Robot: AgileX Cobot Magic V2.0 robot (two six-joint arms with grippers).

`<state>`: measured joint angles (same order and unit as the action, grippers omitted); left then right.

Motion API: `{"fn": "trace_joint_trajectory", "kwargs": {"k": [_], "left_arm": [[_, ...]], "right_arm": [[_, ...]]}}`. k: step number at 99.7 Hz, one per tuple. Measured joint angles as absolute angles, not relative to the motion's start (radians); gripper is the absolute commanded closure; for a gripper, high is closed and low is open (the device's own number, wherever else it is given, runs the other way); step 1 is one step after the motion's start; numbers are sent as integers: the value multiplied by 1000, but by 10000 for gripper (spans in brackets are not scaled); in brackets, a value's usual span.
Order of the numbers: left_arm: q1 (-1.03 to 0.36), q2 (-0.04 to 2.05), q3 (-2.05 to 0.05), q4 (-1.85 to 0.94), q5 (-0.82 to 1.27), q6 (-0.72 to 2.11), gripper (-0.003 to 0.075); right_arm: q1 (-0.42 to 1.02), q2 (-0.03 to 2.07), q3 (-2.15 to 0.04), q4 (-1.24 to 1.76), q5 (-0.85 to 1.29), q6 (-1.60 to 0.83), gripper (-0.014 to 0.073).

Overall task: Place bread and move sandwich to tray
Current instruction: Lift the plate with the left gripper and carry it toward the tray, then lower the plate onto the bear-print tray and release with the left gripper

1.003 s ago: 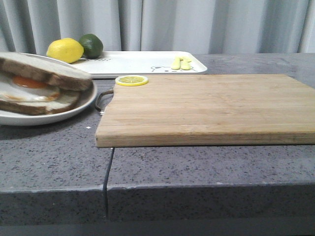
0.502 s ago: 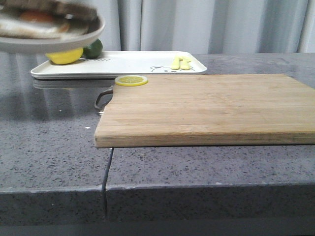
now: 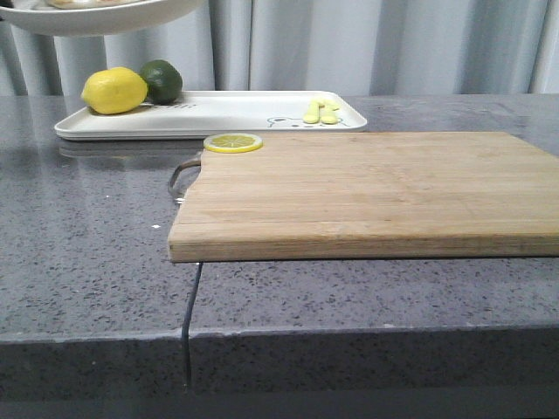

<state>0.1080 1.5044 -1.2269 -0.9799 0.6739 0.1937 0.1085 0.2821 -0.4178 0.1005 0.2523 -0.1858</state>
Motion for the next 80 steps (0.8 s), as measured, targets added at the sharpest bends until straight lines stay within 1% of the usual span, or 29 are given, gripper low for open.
{"fn": "trace_joint_trajectory", "kwargs": {"k": [24,55,80], "left_arm": [[25,1709,-1439,-990,672,191,740],[-36,1974,-1728,-986,713,129,740],[-65,2137,-1906,-835,787,18,740]], "right_arm": [[109,282,-418,100,252,-186,190],[109,282,-418,100,252,-186,190],[109,282,-418,100,252,-186,190]]}}
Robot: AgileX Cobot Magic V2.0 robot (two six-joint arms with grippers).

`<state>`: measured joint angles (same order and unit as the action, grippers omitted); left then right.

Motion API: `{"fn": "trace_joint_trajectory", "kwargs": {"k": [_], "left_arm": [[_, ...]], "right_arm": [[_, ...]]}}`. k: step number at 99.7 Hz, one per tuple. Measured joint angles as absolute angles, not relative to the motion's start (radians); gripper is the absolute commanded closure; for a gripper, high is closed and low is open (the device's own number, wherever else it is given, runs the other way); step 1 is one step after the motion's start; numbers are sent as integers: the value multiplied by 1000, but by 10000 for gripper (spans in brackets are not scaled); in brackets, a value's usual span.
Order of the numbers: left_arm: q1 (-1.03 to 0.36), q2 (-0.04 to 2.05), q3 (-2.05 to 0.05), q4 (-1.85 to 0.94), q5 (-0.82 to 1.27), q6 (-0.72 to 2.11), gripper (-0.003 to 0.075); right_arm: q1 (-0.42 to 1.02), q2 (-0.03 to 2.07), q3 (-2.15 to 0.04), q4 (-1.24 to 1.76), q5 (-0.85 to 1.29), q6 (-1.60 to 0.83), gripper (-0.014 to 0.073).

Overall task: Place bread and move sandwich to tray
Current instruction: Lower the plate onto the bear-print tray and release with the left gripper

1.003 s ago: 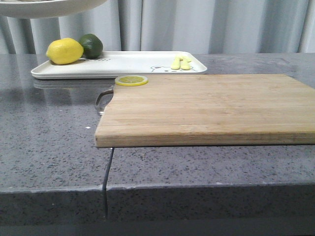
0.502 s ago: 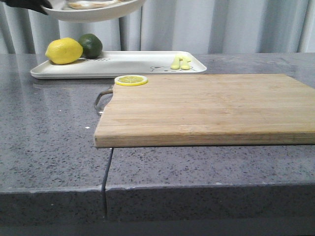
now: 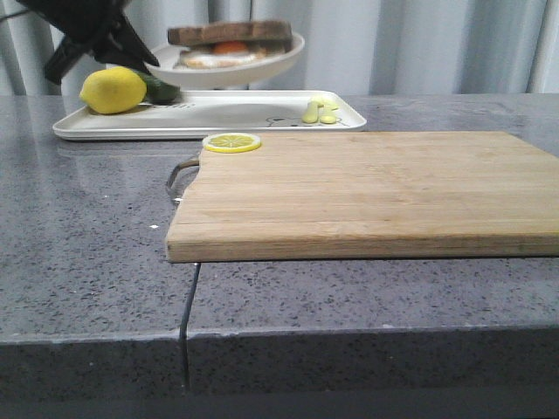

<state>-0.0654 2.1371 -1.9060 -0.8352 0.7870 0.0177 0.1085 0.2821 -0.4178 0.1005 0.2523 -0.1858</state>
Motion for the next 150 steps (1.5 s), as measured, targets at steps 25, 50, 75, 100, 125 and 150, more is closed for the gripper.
{"fn": "trace_joint_trajectory", "kwargs": {"k": [25,50,75,100,125,150], "left_arm": [[-67,2208,-1959,-805,798,-9,740],[-67,2224,-1960,-785,759,-19,740],[-67,2224,-1960,-725,746,-60,740],[-67,2224,-1960,-716,748,-67,740],[-67,2224,-1960,-716,752,-67,738],[-68,2224,-1960,-718,752,-71,634]], "right_arm": [[109,282,-418,100,252,-186,190],[109,282,-418,100,252,-186,190],[109,282,-418,100,252,-186,190],[109,282,-418,100,252,-186,190],[109,282,-418,100,252,-186,190],[109,282,-418,100,252,-186,190]]}}
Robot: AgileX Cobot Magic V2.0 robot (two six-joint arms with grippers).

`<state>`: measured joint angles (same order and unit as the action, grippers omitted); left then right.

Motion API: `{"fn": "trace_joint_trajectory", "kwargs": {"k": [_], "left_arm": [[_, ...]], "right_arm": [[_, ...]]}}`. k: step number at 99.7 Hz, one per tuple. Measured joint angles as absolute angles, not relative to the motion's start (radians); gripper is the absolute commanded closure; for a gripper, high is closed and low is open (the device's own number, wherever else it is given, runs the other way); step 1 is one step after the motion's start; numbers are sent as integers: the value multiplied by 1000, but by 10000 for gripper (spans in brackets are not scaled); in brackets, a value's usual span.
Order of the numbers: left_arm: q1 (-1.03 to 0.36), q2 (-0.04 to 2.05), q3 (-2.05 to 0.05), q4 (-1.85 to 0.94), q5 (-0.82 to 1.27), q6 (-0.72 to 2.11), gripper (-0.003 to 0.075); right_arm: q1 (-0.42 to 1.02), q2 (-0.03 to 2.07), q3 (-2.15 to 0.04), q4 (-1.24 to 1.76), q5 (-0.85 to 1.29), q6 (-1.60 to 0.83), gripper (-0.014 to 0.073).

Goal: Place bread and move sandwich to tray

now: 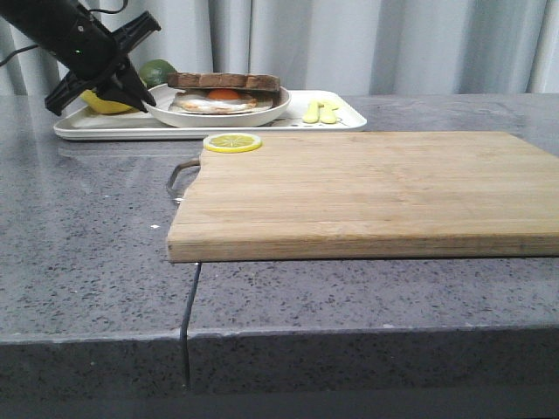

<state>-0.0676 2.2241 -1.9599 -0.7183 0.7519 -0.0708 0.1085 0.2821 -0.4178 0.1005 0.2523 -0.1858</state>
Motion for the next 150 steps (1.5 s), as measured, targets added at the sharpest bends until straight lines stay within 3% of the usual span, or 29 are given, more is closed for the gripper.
{"fn": "trace_joint_trajectory", "kwargs": {"k": [15,24,80,150], "left_arm": [[-68,2224,-1964,-724,752,-72,463],[-68,2224,-1964,-730,750,-73,412],[-68,2195,-1966,-698,798,-77,413],[-35,1807,-1965,-326,953,-77,414]], "right_arm": [[109,282,-418,100,252,-186,190],[109,282,-418,100,252,-186,190],[109,282,-418,100,252,-186,190],[109,282,-418,100,252,-186,190]]}}
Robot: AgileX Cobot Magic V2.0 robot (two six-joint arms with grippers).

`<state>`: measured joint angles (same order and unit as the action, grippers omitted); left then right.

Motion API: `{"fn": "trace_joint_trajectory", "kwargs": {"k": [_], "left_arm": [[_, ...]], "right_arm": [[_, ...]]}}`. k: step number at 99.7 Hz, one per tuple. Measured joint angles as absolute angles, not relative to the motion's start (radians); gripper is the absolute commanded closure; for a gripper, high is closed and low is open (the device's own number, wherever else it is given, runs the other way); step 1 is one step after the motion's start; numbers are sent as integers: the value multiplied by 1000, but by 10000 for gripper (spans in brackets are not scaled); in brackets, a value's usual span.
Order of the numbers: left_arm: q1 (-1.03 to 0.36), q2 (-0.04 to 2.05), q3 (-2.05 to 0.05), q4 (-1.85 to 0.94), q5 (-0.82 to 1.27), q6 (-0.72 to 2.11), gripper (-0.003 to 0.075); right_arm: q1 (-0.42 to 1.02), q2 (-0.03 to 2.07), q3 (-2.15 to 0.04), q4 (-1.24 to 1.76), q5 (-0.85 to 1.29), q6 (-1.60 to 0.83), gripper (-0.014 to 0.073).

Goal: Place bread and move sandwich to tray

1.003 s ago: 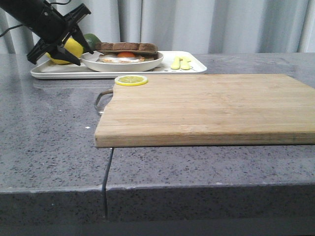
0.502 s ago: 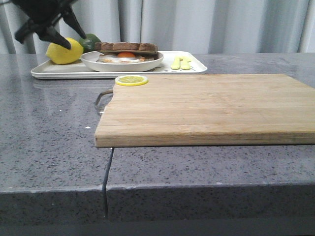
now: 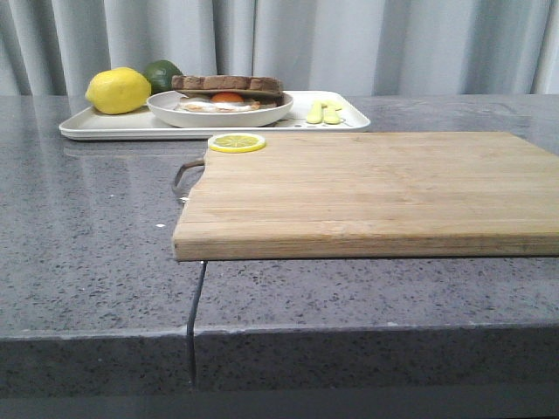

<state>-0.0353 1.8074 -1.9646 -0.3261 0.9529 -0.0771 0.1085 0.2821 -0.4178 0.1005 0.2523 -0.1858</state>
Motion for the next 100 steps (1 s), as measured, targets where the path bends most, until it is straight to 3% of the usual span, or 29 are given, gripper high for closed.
{"fn": "trace_joint_trajectory", "kwargs": {"k": [20,79,100], "left_arm": [[-42,1603,-1794,-278,895,-69,414],[-44,790,-765,-275,408,-69,414],[-44,497,-540,-241,291,-69,414]], "right_arm": [[109,282,-418,100,252,-186,190],[109,282,-418,100,252,-186,190],[109,282,-418,100,252,-186,190]]}}
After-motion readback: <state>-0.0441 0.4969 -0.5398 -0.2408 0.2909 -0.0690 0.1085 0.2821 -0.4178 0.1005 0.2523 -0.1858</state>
